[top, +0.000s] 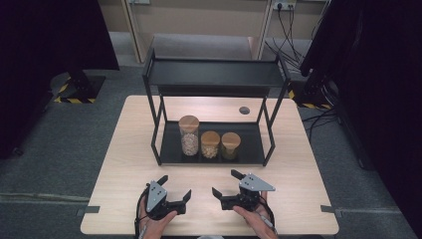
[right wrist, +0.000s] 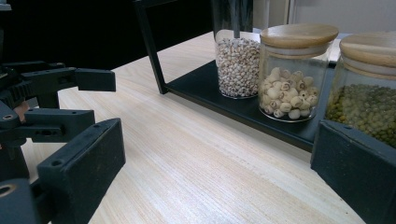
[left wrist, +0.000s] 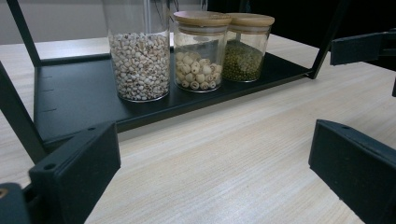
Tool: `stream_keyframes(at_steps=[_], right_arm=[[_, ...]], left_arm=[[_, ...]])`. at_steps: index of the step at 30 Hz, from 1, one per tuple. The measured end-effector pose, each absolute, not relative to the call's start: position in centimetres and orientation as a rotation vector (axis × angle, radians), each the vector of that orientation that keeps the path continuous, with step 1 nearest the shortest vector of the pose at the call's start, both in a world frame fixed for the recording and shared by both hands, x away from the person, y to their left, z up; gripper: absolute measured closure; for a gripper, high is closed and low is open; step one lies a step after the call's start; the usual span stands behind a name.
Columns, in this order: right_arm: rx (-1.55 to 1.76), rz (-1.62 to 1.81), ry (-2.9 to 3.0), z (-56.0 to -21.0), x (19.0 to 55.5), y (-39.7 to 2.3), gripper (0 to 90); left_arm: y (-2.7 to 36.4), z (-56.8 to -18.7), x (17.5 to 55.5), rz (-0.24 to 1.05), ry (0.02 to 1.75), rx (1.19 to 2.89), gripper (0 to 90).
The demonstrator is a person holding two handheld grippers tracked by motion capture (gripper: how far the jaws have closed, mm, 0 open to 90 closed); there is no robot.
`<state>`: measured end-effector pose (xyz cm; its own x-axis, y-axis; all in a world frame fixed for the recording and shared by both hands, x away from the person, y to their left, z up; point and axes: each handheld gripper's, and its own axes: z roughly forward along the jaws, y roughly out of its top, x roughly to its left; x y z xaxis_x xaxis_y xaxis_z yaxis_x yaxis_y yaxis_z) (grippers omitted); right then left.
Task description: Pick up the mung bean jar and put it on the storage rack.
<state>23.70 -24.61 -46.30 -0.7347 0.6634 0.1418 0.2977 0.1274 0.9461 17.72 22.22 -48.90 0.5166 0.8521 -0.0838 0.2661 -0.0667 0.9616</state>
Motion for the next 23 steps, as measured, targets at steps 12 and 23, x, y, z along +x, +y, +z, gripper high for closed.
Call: stream_keyframes(at_steps=[12, 23], right_arm=[[0.934, 1.638, 2.094, -46.29, 23.69, -24.65, 3.4], [0.936, 1.639, 2.085, -46.26, 23.67, -24.76, 3.4]], left_arm=[[22.23, -48.89, 17.71, 0.639, 0.976, 1.609, 1.4], [22.22, -48.89, 17.71, 0.64, 0.977, 1.609, 1.4]])
